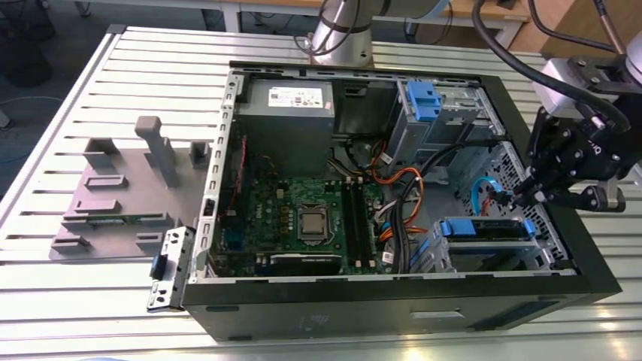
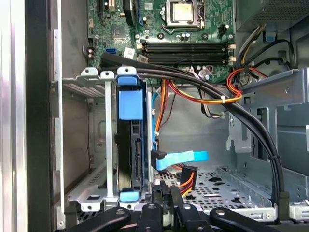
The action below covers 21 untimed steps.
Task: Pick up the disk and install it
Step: 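Insert the first disk wire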
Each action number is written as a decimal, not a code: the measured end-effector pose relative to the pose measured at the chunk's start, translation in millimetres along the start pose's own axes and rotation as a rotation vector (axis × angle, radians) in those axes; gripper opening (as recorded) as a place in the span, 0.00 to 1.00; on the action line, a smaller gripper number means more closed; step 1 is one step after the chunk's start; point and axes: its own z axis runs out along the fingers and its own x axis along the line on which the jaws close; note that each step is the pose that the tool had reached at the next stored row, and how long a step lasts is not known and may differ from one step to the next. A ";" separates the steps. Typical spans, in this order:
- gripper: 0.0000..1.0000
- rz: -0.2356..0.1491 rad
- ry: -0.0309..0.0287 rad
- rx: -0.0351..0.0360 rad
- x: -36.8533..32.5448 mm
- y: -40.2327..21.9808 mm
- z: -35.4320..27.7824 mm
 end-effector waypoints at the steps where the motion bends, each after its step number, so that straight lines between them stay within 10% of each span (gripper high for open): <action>1: 0.18 0.000 0.0001 0.0001 0.7 1.9 0.0; 21: 0.18 0.000 0.0003 0.0001 21.7 13.9 6.0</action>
